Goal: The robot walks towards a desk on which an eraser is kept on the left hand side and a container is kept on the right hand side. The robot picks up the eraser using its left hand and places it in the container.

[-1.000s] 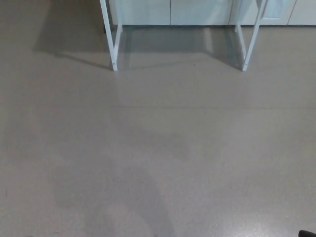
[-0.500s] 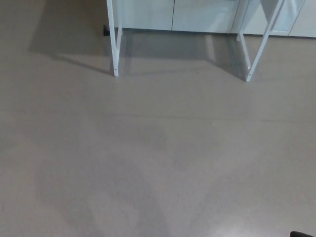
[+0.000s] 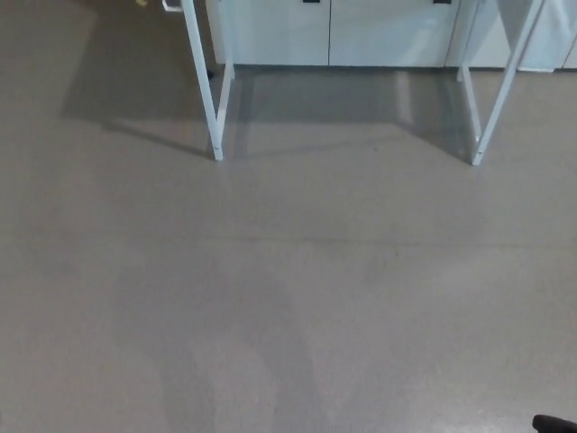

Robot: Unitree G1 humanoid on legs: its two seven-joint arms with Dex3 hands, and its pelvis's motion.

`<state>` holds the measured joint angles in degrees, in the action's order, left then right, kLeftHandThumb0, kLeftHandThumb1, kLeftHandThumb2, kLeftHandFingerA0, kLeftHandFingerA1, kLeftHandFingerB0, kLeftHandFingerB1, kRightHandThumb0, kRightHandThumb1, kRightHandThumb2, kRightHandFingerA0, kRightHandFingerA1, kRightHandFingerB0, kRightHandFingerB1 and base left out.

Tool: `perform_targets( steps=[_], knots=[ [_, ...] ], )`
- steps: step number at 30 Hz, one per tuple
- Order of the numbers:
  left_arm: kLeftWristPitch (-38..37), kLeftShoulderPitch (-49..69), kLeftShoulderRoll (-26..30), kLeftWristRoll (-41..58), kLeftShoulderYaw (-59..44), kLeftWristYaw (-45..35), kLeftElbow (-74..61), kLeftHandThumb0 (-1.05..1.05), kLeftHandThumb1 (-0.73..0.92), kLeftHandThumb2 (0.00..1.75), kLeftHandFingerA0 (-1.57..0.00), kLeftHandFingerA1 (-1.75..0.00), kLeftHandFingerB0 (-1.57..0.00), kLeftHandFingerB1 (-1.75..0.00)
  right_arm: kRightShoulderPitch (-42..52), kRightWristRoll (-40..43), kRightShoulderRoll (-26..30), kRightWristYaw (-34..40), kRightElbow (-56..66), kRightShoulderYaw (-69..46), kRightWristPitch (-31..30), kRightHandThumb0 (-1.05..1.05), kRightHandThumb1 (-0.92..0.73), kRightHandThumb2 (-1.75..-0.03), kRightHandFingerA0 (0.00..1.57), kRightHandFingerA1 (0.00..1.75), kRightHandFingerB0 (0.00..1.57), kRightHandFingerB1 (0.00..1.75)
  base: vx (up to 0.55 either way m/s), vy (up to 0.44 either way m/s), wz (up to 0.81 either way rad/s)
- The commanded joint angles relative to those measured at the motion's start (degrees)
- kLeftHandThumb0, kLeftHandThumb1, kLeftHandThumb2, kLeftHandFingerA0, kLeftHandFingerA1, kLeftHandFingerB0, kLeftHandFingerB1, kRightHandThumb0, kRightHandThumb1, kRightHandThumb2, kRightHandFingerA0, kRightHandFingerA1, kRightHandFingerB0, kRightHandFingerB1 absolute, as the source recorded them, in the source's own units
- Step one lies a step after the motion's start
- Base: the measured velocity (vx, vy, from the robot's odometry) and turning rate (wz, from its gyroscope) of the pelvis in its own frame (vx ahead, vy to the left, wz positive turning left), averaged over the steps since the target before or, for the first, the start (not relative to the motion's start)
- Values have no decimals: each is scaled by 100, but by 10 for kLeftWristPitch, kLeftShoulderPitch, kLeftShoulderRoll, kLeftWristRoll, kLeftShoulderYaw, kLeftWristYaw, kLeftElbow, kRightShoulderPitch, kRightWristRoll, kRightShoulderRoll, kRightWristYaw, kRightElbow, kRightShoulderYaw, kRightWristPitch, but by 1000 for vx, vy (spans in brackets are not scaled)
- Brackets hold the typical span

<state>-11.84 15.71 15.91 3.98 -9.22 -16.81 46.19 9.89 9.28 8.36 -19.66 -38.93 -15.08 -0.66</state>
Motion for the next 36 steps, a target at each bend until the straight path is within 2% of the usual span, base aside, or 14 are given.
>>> perform_targets(
  steps=[1,2,3,4,11,17,18,26,36],
  knots=[
    [-32,3,7,-10,1,10,7,-44,46,75,-45,-50,-38,-46,6,-1,6,5,0,4,19,-36,-50,-54,66,56,57,50,241,33,-6],
    [-34,3,8,-13,3,10,8,-37,58,59,-51,-40,-43,-35,6,-1,7,4,-2,5,22,-35,-50,-54,67,56,56,50,246,65,-15],
    [-33,2,7,-12,2,10,12,-37,58,59,-51,-39,-43,-35,5,-2,8,4,-6,7,22,-34,-50,-54,67,56,54,50,214,66,-8],
    [-38,2,7,-16,4,12,18,-44,47,75,-44,-49,-37,-45,5,-2,11,2,-7,8,23,-35,-49,-54,66,56,54,50,218,125,-8],
    [-63,0,16,-35,19,24,31,-46,47,76,-48,-50,-37,-46,-6,-5,14,3,-11,20,21,-34,-51,-54,66,56,52,48,258,131,-6],
    [-70,-1,15,-32,22,28,38,-45,46,76,-48,-50,-40,-46,-10,-12,20,4,-15,32,25,-36,-51,-54,66,55,50,47,212,-64,8],
    [-71,1,14,-33,23,29,36,-38,56,58,-54,-41,-47,-35,-9,-11,20,5,-13,33,23,-35,-52,-55,65,55,50,47,208,-152,11],
    [-91,8,19,-39,30,29,44,-39,57,57,-54,-40,-49,-35,-6,-15,21,4,-17,40,30,-35,-53,-55,71,56,52,48,307,-319,9],
    [-106,17,17,-55,39,55,61,-42,56,57,-57,-42,-50,-36,-3,-27,25,7,-38,52,51,-36,-52,-55,72,58,55,49,181,-29,-5]
  ],
)
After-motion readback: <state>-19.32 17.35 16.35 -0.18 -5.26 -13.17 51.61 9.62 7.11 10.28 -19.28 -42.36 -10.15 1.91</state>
